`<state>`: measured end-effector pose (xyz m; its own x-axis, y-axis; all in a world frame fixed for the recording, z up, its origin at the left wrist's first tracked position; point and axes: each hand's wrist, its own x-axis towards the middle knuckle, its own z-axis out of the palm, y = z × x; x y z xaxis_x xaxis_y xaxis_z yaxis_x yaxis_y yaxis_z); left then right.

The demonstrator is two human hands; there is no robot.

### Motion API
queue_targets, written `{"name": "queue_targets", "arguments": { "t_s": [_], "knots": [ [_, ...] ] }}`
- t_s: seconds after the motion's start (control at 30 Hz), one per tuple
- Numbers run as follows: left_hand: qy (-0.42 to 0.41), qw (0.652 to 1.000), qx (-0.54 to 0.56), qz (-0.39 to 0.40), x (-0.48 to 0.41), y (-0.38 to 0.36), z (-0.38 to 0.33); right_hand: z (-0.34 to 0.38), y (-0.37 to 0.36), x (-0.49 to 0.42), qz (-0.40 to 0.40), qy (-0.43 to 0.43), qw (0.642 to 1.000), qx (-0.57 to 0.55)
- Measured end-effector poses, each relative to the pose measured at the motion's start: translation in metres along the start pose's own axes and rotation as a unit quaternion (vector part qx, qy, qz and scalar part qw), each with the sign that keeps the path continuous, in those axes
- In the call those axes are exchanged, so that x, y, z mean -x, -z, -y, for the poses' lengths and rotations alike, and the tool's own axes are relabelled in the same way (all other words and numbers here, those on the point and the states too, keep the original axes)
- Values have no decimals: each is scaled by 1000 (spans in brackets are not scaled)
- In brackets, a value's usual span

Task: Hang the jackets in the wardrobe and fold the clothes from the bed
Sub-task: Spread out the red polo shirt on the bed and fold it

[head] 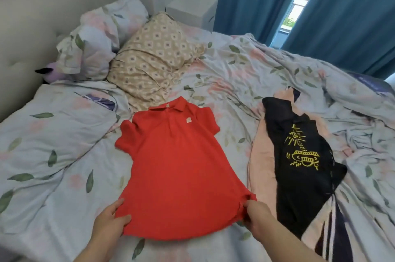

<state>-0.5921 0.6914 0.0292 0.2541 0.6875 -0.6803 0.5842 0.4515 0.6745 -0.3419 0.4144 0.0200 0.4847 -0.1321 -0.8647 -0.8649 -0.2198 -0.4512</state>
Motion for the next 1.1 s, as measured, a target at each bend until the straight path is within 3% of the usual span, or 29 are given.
{"name": "queue_targets", "arguments": {
  "t_s": [0.2, 0.27, 0.33, 0.47, 0.6, 0.73, 0.83, 1.1],
  "knots": [
    [59, 968, -244, 9, -18, -21, 98, -65, 19, -66, -69, -6, 988, 140],
    [71, 920, -385, -29, -25, -27, 101, -59, 18, -74, -93, 38, 955, 278],
    [15, 876, -476, -75, -43, -31, 98, -43, 11, -79, -112, 137, 890, 420],
    [-154, 862, -478, -64, -90, -51, 83, -12, -45, -98, -3, 401, 749, 527],
    [-305, 815, -487, -74, -154, -89, 45, 17, -134, -138, 37, 540, 611, 578],
    [-368, 764, -520, -104, -231, -116, -4, 48, -209, -181, -17, 616, 524, 587],
    [-361, 745, -544, -139, -270, -126, -26, 54, -226, -203, -50, 614, 499, 610],
    [-339, 749, -552, -140, -293, -134, -17, 54, -235, -214, -37, 593, 502, 629]
  ]
}}
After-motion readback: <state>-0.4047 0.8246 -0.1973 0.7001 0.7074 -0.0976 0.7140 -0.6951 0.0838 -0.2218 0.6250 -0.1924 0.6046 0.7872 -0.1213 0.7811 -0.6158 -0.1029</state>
